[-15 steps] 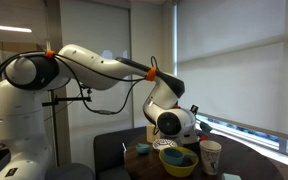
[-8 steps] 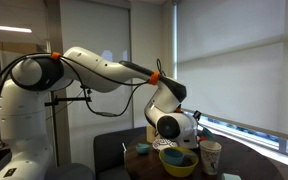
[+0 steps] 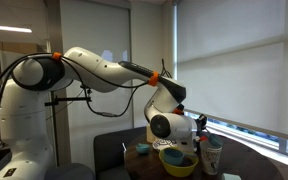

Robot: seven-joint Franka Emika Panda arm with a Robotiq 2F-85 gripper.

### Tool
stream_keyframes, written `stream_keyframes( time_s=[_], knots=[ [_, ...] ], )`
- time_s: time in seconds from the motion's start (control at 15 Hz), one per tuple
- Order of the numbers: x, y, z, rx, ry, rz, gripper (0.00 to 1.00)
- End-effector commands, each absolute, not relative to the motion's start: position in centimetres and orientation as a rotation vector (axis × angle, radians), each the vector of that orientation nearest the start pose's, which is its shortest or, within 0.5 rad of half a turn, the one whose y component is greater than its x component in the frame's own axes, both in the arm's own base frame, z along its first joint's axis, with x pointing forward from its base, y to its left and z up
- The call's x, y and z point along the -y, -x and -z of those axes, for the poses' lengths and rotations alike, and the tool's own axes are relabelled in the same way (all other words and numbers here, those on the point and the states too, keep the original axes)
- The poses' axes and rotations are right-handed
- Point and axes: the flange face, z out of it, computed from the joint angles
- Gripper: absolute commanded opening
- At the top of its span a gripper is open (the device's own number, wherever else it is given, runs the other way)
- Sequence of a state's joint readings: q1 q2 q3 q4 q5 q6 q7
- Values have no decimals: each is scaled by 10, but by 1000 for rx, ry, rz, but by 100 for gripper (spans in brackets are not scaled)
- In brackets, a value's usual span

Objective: Move the scoop from the blue bowl to the cup

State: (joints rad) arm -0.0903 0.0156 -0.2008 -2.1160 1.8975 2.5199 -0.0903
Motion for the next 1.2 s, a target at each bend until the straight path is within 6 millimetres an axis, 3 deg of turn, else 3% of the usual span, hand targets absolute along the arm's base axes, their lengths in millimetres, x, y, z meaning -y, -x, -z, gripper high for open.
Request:
stream_keyframes(
  time_s=[0.0,0.47,1.13],
  knots=[
    [164,-544,-444,-1467,1179,561,2],
    [140,-539,-448,-1440,1183,525,2],
    [146,-522,-439,-1538,1078,562,2]
  ],
)
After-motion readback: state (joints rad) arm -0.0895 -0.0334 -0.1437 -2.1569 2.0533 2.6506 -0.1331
